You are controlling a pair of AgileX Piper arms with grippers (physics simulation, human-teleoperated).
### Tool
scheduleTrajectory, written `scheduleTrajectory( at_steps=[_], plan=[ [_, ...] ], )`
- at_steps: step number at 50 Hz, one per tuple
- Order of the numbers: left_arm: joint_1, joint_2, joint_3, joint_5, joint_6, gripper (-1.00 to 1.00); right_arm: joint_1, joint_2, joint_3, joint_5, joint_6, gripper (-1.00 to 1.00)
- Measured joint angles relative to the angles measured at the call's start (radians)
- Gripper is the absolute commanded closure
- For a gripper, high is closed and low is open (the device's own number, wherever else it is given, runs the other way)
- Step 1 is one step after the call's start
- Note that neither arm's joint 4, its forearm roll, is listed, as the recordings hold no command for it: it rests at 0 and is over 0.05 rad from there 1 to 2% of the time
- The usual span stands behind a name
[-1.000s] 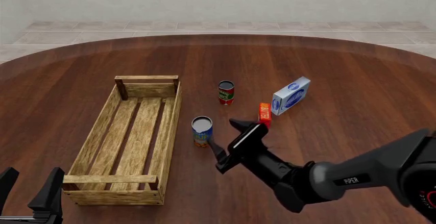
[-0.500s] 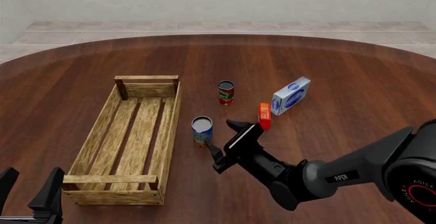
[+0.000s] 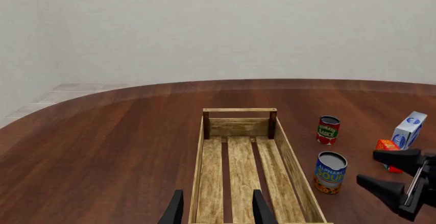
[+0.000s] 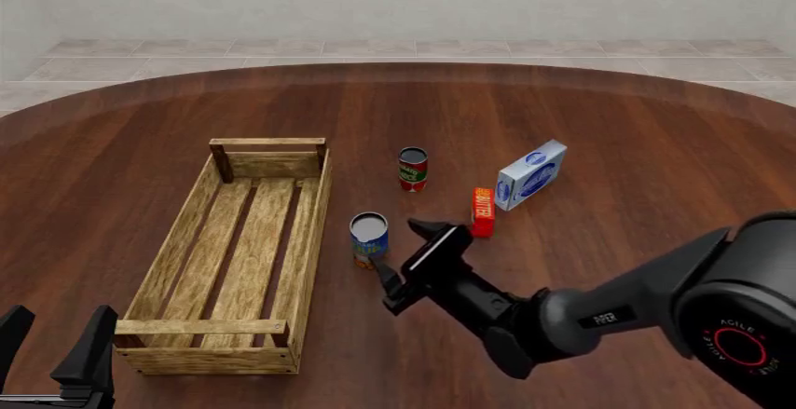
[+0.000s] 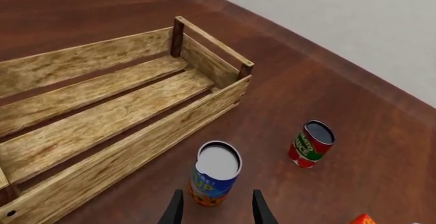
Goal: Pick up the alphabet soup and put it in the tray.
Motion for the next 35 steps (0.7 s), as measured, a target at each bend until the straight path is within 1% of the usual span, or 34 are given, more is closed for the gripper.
scheduleTrajectory(
  at_steps=[35],
  plan=[
    [0.0,0.0,0.0,0.0,0.0,-1.0,0.0,0.079,-0.063,0.003,-0.022,-1.0]
  ],
)
